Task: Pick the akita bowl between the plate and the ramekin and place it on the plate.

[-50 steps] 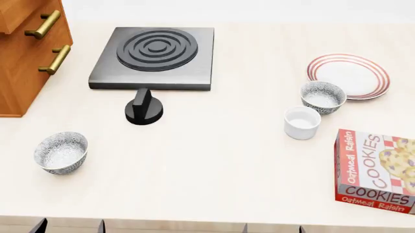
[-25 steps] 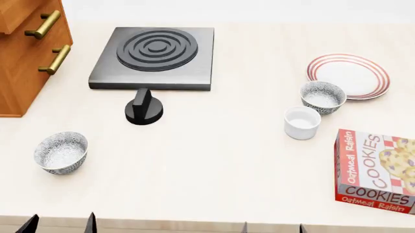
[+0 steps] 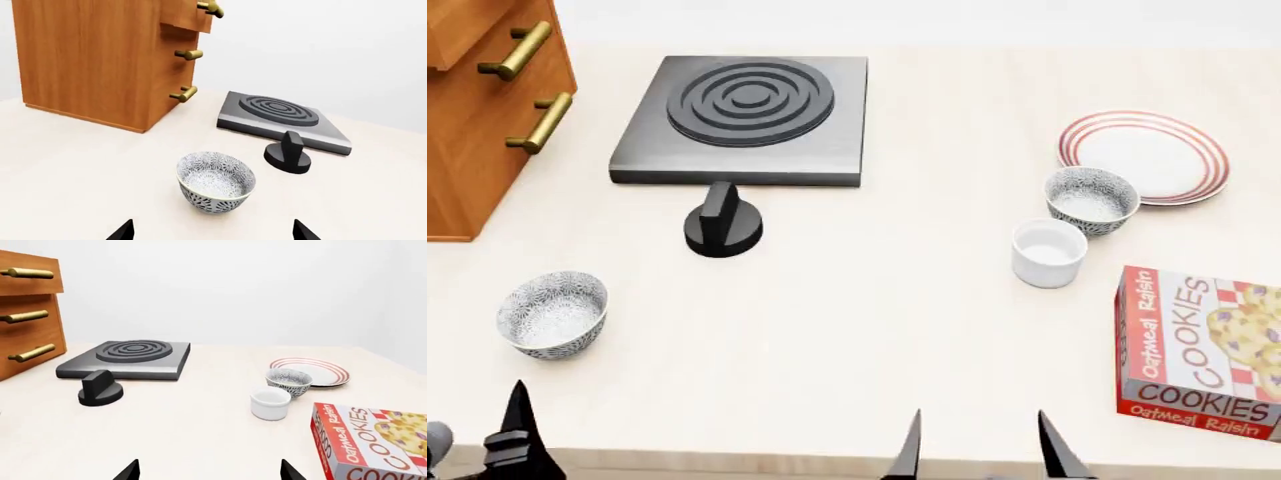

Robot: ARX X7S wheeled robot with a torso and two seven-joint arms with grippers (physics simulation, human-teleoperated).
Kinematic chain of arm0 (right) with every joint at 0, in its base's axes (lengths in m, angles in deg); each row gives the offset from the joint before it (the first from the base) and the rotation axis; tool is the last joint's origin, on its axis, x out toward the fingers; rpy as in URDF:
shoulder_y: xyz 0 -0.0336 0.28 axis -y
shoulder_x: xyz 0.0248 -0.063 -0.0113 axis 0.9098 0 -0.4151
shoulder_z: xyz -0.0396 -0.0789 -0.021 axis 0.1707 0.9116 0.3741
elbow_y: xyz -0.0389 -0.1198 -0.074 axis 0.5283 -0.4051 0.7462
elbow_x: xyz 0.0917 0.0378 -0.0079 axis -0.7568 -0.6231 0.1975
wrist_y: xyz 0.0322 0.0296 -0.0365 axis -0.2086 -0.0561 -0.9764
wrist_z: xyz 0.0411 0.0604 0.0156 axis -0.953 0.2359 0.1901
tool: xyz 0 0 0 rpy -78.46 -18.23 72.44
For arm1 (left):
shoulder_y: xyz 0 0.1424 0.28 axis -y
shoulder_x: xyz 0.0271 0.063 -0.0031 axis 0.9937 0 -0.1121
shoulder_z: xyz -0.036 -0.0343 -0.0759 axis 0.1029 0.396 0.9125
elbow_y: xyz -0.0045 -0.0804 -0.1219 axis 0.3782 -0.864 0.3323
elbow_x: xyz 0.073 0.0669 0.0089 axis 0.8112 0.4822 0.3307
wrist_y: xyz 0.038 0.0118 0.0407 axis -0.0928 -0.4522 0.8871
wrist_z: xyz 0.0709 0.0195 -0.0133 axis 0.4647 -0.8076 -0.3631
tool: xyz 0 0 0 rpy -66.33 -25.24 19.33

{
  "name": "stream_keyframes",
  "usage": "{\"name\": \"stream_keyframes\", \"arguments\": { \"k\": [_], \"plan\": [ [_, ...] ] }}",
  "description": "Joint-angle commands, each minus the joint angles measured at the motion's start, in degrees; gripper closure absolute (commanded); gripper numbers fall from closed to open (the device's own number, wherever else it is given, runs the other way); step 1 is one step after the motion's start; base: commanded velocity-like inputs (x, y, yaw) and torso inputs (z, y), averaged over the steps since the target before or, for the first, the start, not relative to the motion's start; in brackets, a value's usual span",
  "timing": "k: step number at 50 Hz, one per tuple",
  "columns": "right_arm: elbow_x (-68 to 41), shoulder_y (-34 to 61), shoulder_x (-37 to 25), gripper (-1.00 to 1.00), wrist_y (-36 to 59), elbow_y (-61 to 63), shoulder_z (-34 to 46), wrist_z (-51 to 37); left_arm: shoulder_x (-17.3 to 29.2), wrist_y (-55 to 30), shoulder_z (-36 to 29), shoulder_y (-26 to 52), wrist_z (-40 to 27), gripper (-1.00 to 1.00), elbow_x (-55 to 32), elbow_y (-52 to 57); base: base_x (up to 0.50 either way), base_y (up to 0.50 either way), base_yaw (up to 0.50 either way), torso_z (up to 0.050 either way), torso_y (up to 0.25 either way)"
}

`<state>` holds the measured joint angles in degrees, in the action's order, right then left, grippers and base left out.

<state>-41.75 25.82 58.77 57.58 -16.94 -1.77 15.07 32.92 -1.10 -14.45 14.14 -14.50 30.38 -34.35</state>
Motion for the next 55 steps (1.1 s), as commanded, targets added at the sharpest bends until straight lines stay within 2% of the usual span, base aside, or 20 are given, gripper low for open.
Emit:
{"name": "stream_keyframes", "arguments": {
  "k": [1,19,31,55],
  "plan": [
    [-0.64,2.49,-1.24,-1.00,10.28,9.53,1.11,-1.58,1.64,0.27,2.74,2.99,-0.54,-1.00,-1.62,-4.68,0.00,0.00,0.00,0.000,0.000],
    [-2.53,10.44,-2.01,-1.00,23.33,21.49,2.11,-2.89,2.99,1.64,4.54,5.82,-1.76,-1.00,-1.44,-11.64,0.00,0.00,0.00,0.000,0.000],
    [-3.05,13.68,-2.82,-1.00,25.21,24.39,2.22,-3.20,3.28,3.11,5.01,6.56,-2.84,-1.00,-0.85,-13.53,0.00,0.00,0.00,0.000,0.000],
    [-4.76,12.81,-3.15,-1.00,23.10,23.91,0.63,-3.96,3.30,4.17,4.25,6.73,-2.85,-1.00,-0.92,-14.52,0.00,-0.01,0.00,0.000,0.000]
  ]
}}
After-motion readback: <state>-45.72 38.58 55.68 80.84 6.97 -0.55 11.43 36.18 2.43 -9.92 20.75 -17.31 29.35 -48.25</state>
